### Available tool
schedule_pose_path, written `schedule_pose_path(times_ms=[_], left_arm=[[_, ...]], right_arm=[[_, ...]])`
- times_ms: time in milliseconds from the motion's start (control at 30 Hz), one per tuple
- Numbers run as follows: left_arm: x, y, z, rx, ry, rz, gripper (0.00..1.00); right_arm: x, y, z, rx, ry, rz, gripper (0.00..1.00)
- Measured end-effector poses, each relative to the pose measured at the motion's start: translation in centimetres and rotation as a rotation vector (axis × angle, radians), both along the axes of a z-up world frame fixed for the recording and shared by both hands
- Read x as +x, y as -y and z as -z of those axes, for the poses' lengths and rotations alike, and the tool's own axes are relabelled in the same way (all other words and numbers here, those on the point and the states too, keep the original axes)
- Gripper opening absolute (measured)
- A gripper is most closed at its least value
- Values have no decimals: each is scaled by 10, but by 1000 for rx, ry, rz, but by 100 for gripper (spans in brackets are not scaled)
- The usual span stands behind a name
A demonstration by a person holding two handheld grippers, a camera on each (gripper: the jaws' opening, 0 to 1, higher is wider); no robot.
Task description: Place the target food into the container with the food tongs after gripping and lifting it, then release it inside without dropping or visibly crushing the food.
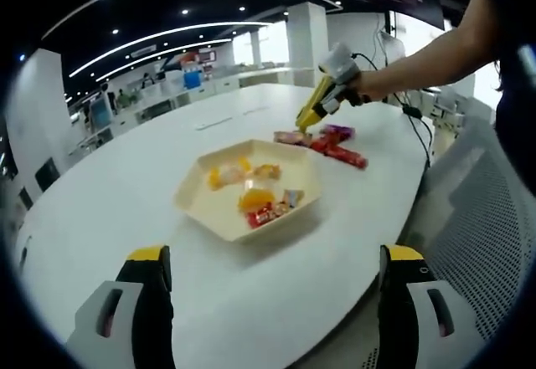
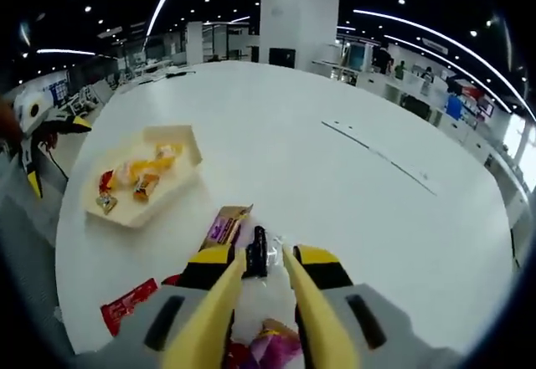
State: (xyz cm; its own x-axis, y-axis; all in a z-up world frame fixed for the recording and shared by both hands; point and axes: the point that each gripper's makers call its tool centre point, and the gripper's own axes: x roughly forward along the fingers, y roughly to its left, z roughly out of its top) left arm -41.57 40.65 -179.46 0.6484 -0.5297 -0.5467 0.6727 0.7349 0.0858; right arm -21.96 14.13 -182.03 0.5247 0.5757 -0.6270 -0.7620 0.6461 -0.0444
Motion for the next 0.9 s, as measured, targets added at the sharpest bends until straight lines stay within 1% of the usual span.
schedule_pose_path(times_ms=[33, 67, 100, 133, 167, 200, 233, 267, 300, 333, 433, 500, 567, 600, 667, 700, 767, 900], left_arm=[[-1, 1, 1, 0, -4, 1, 99], [-1, 1, 1, 3, -6, 3, 99], [-1, 1, 2, 9, -8, 4, 99], [-1, 1, 3, 11, -11, 4, 99], [-2, 2, 3, 6, -13, 6, 99], [-2, 1, 3, 7, -11, 8, 99], [-2, 1, 3, 9, -12, 10, 99], [-2, 1, 3, 7, -13, 10, 99], [-2, 1, 3, 6, -9, 10, 99], [-1, 0, 3, 7, -4, 6, 99], [0, 0, 1, 5, -6, -3, 99], [-1, 0, 3, 9, -9, 4, 99], [-2, 0, 4, 14, -12, 13, 99], [-3, 2, 5, 16, -15, 19, 99], [-3, 2, 5, 20, -16, 20, 99], [-3, 1, 5, 20, -16, 18, 99], [-2, 0, 4, 15, -13, 10, 99], [-2, 0, 2, 16, -4, 8, 99]], right_arm=[[1, 1, 0, -3, 7, 4, 27], [0, 2, -1, 15, -7, 21, 27], [-3, -2, -3, 56, -23, 26, 27], [-3, -1, -4, 51, -12, 17, 27], [-5, -1, -1, 20, 1, 4, 27], [-7, -2, 1, 12, -5, -11, 27], [-10, -3, 7, 3, -29, -22, 27], [-10, -4, 10, -5, -27, -28, 28], [-10, -4, 13, -16, -26, -31, 28], [-10, -3, 16, -25, -47, -23, 28], [-5, -4, 14, -7, -48, -3, 26], [-6, -4, 13, -14, -64, 12, 24], [-5, -2, 13, -33, -64, 31, 22], [-6, -2, 12, -25, -68, 40, 22], [-7, -1, 9, -28, -61, 45, 21], [-6, 2, 6, -40, -45, 50, 20], [-6, 4, 3, -27, -56, 57, 20], [-5, 8, -5, -36, -49, 59, 20]])
